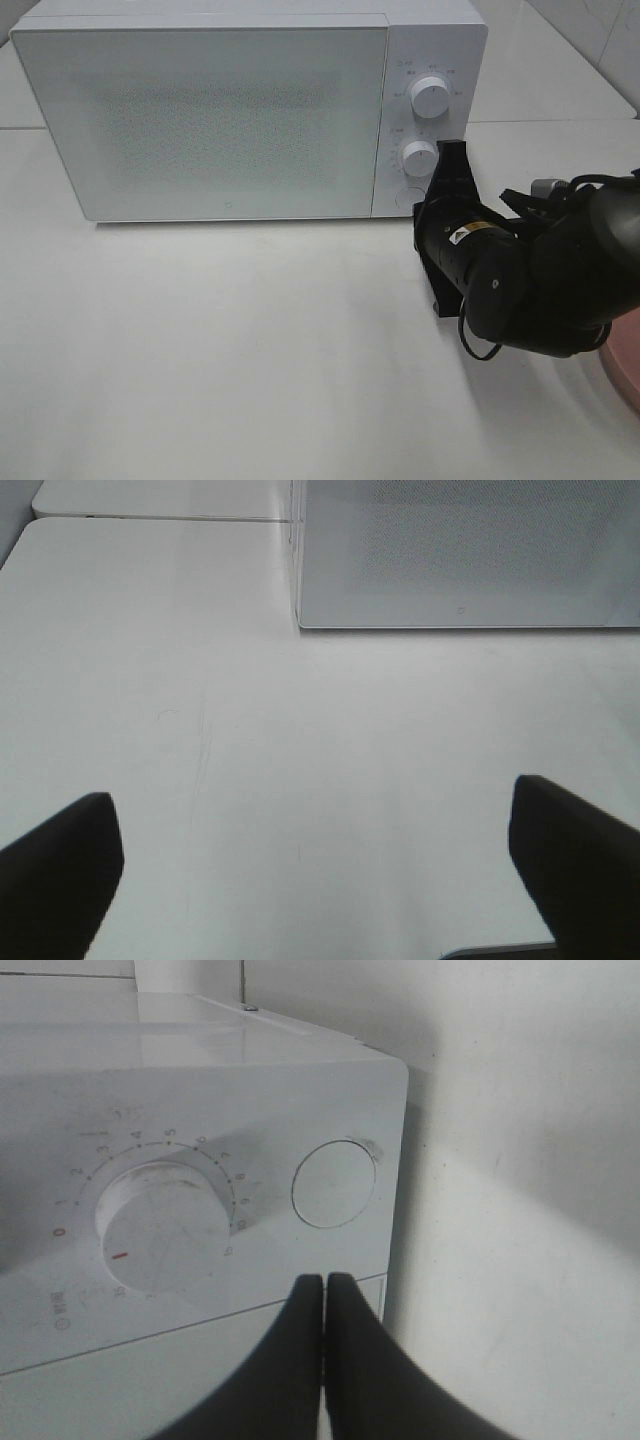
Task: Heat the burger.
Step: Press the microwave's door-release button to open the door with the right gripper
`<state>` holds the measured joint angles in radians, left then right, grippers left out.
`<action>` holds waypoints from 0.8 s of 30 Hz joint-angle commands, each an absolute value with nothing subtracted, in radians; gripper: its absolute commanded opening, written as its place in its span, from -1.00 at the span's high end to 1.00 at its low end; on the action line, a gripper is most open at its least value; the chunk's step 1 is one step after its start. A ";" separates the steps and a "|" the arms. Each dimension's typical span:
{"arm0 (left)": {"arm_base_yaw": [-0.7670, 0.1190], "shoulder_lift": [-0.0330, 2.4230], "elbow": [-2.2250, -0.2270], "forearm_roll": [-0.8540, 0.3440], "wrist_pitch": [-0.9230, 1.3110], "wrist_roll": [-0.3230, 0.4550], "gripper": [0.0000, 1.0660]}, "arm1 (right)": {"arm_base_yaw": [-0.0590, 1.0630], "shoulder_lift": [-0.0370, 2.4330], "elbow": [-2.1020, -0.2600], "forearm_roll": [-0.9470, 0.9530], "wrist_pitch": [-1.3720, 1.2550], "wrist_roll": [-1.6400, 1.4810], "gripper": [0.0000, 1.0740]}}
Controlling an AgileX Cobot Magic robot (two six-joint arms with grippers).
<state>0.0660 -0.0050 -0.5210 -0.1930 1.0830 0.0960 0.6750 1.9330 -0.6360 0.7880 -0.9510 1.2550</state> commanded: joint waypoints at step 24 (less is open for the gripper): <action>0.061 -0.021 -0.519 -0.190 1.071 0.097 -0.86 | 0.583 2.083 -0.797 0.677 -0.902 1.304 0.99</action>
